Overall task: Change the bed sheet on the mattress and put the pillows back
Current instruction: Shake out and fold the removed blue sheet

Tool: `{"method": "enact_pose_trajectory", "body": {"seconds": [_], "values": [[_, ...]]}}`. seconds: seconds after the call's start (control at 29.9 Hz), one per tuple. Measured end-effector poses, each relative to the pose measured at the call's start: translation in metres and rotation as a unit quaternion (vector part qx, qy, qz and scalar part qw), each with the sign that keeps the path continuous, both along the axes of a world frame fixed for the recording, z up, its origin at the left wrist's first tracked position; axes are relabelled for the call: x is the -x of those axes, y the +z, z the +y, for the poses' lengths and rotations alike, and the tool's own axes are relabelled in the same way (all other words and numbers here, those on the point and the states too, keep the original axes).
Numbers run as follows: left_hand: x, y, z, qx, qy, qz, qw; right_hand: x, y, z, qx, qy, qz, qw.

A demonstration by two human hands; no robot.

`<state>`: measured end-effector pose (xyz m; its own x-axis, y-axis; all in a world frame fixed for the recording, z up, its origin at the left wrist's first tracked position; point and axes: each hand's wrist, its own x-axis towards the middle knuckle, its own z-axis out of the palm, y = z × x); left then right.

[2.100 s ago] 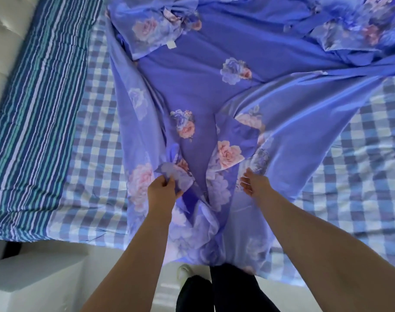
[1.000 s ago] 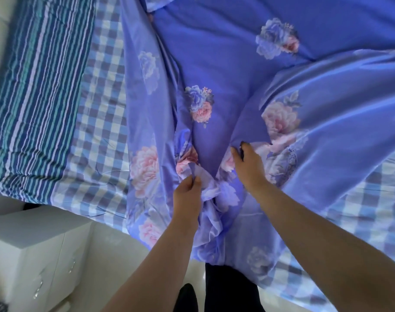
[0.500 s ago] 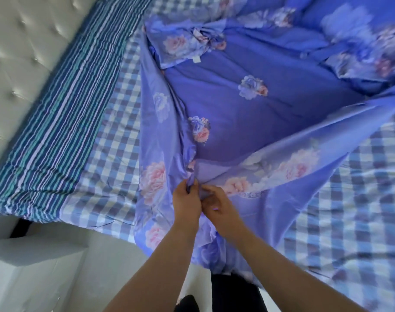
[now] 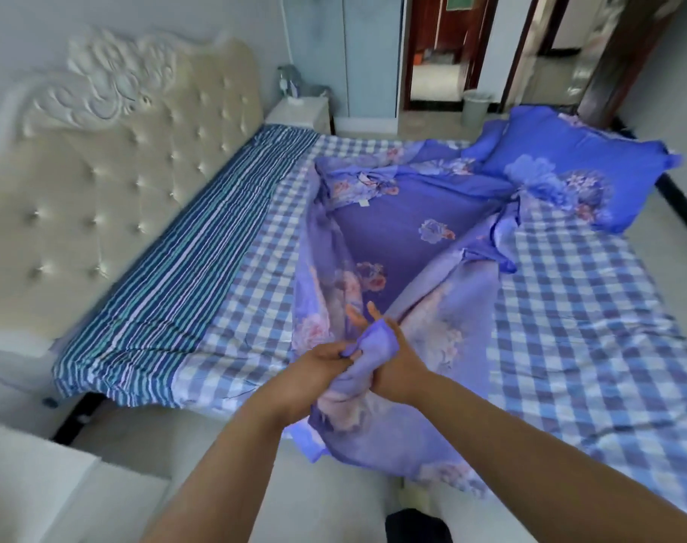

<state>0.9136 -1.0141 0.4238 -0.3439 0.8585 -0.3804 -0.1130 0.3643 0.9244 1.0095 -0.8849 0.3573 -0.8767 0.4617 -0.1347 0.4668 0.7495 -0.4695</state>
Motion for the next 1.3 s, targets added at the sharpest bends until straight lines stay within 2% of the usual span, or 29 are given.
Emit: {"method": "enact_pose_trajectory", "body": {"seconds": [0.07,0.17,0.23,0.3,0.33,0.4,0.53,0.67,0.74,0.77,0.84,0.87,0.9,0.97,1.04,1.1,1.17,1.24,1.3], "values": [[0.003,0.024,-0.032,-0.040,0.020,-0.010,0.999,0.003,0.020,-0.052,0.054,0.065,-0.093,0.992],[0.012,0.060,-0.070,-0.130,0.128,-0.061,0.981,0.000,0.020,-0.099,0.081,0.117,-0.119,0.983],[0.017,0.077,-0.095,-0.174,0.195,-0.082,0.962,-0.007,0.013,-0.095,0.052,0.128,-0.116,0.984],[0.017,0.090,-0.113,-0.221,0.232,-0.091,0.943,-0.021,0.020,-0.081,-0.035,0.132,-0.156,0.978],[0.015,0.097,-0.120,-0.244,0.243,-0.093,0.934,-0.029,0.023,-0.073,-0.081,0.126,-0.176,0.973],[0.008,0.109,-0.131,-0.281,0.249,-0.098,0.922,-0.045,0.024,-0.054,-0.113,0.085,-0.194,0.971],[-0.011,0.116,-0.150,-0.306,0.289,-0.123,0.898,-0.087,0.044,-0.040,-0.118,-0.013,-0.140,0.983],[-0.050,0.103,-0.146,-0.283,0.380,-0.156,0.867,-0.151,0.058,-0.057,0.033,-0.116,-0.137,0.983],[-0.081,0.098,-0.135,-0.267,0.384,-0.165,0.868,-0.201,0.055,-0.069,0.180,-0.124,-0.162,0.962],[-0.097,0.095,-0.128,-0.268,0.370,-0.171,0.873,-0.227,0.055,-0.078,0.288,-0.125,-0.167,0.934],[-0.129,0.091,-0.115,-0.274,0.342,-0.184,0.880,-0.275,0.052,-0.101,0.515,-0.129,-0.173,0.830],[-0.142,0.089,-0.110,-0.268,0.336,-0.189,0.883,-0.296,0.055,-0.115,0.581,-0.122,-0.176,0.785],[-0.154,0.088,-0.105,-0.263,0.328,-0.193,0.886,-0.312,0.060,-0.125,0.621,-0.102,-0.176,0.757],[-0.175,0.087,-0.098,-0.235,0.284,-0.172,0.914,-0.334,0.080,-0.139,0.646,-0.064,-0.164,0.742],[-0.193,0.086,-0.094,-0.220,0.171,-0.145,0.949,-0.345,0.104,-0.137,0.655,-0.057,-0.098,0.747],[-0.209,0.082,-0.092,-0.178,-0.008,-0.118,0.977,-0.349,0.126,-0.124,0.663,-0.068,0.032,0.744],[-0.231,0.074,-0.082,-0.130,-0.169,-0.072,0.974,-0.345,0.148,-0.107,0.673,-0.099,0.188,0.708],[-0.254,0.068,-0.068,-0.119,-0.223,-0.050,0.966,-0.342,0.172,-0.096,0.652,-0.118,0.282,0.694],[-0.271,0.070,-0.054,-0.118,-0.202,-0.036,0.972,-0.340,0.187,-0.086,0.610,-0.125,0.336,0.707]]}}
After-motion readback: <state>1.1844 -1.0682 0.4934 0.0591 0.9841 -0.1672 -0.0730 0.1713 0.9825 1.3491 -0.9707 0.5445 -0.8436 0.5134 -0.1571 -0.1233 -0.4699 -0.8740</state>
